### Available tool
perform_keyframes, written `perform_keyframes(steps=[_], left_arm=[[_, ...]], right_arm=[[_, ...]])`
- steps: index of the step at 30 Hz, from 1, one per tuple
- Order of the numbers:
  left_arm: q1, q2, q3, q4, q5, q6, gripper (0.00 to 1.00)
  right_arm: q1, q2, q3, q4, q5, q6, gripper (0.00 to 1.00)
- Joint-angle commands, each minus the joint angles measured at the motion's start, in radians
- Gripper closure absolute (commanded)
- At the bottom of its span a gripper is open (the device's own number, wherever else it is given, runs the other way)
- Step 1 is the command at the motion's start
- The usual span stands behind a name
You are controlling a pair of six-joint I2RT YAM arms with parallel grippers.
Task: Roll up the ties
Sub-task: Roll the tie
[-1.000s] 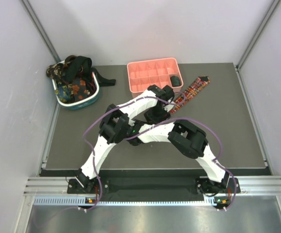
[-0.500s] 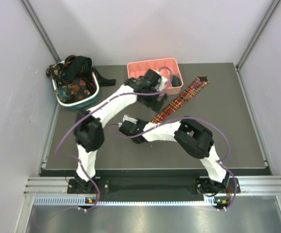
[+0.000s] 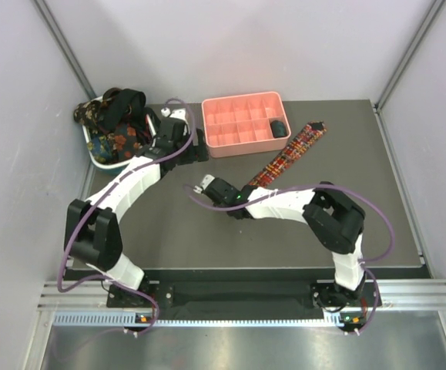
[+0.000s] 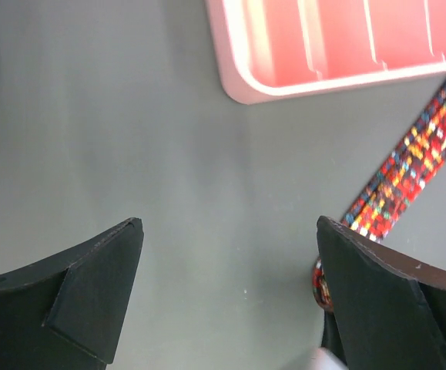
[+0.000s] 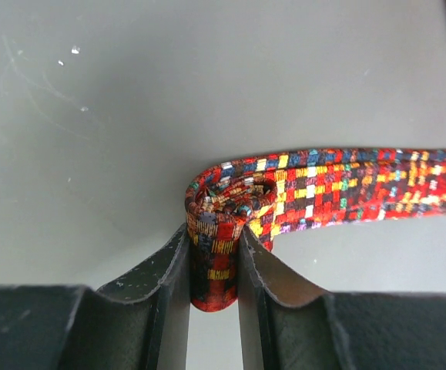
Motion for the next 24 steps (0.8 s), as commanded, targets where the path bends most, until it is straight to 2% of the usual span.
perform_keyframes(steps=[1,5,12,20,24], left_arm=[[0.048,-0.081,-0.077,0.189,0.035,-0.104,0.01],[0.127,-0.106,-0.184,0.272,0.157,-0.209,0.01],[0.131,-0.121,-0.252,0.306,0.172,-0.198,0.01],[0.131,-0.13,-0.363,0.375,0.224,-0.166,0.01],[0.127,-0.133,-0.399,0.412,0.302,-0.151,0.01]], right_arm=[[-0.038,-0.074,-0.026,0.068,-0.209,0.025,0.91],[-0.078,-0.107,-0.046,0.085,-0.311,0.034,0.91],[-0.191,-0.154,-0.06,0.098,-0.579,0.076,0.91],[-0.308,-0.14,-0.058,0.09,-0.809,0.109,0.91],[-0.371,-0.108,-0.034,0.082,-0.948,0.132,0.91]])
